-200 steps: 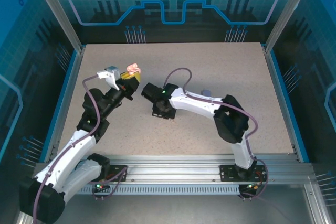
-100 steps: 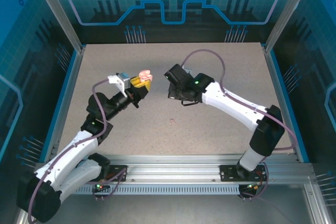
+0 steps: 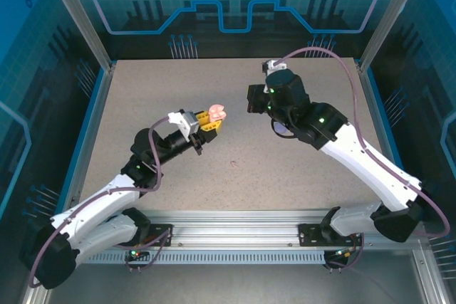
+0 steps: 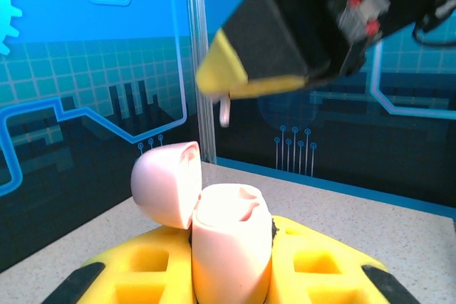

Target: Insert wireless bluetooth earbuds into charging case

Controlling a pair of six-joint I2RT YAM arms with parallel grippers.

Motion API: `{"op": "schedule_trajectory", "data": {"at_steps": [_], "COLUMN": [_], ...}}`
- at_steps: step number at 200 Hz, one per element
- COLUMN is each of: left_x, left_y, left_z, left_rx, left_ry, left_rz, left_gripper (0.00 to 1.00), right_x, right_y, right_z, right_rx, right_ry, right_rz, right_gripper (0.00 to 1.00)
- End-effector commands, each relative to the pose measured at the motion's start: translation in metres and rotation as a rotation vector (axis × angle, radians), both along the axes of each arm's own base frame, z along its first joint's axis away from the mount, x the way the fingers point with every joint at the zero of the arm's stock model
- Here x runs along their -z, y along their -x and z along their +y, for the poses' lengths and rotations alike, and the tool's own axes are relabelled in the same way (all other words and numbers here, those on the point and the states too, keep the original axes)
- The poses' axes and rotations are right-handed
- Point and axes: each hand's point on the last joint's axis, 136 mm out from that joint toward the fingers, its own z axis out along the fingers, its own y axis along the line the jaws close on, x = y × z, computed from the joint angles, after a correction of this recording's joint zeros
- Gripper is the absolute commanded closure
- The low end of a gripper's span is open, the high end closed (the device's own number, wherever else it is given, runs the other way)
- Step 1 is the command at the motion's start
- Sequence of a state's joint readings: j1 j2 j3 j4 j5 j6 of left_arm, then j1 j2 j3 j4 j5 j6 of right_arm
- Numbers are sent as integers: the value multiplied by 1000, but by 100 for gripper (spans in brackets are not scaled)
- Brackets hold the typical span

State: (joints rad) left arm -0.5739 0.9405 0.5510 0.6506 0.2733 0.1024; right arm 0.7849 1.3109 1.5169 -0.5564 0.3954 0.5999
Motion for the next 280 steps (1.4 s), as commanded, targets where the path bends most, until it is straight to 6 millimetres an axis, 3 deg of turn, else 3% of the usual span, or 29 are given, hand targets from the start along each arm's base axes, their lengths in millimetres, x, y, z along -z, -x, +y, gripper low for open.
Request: {"op": "schedule_trajectory", "data": {"at_steps": [1,23,54,125,280], "left_x": [-31,-34,-35,-31,-33], "left_y": [0,-3,-5,-9,-9], "left_z": [1,-1,-5,-14,-15], "left_rx": [-45,-55,-48,-25,-19], "left_ry": [20,21,4,-43,-33], "left_rz": [-142,-165,-186,-196,-184], "left_gripper": [100,100,100,100,100], "right_x": [-42,-62,-70,-39,-13], "right_y": [7,22,38,59,57], "right_z": [9,21,37,73,67], "right_rx": [-123,-242,-367,-525,-486], "right_ry": [-29,-56,-57,58,139], "right_rz": [-174,-261,-308,-215,-184], "right_gripper": [92,92,92,93,94]}}
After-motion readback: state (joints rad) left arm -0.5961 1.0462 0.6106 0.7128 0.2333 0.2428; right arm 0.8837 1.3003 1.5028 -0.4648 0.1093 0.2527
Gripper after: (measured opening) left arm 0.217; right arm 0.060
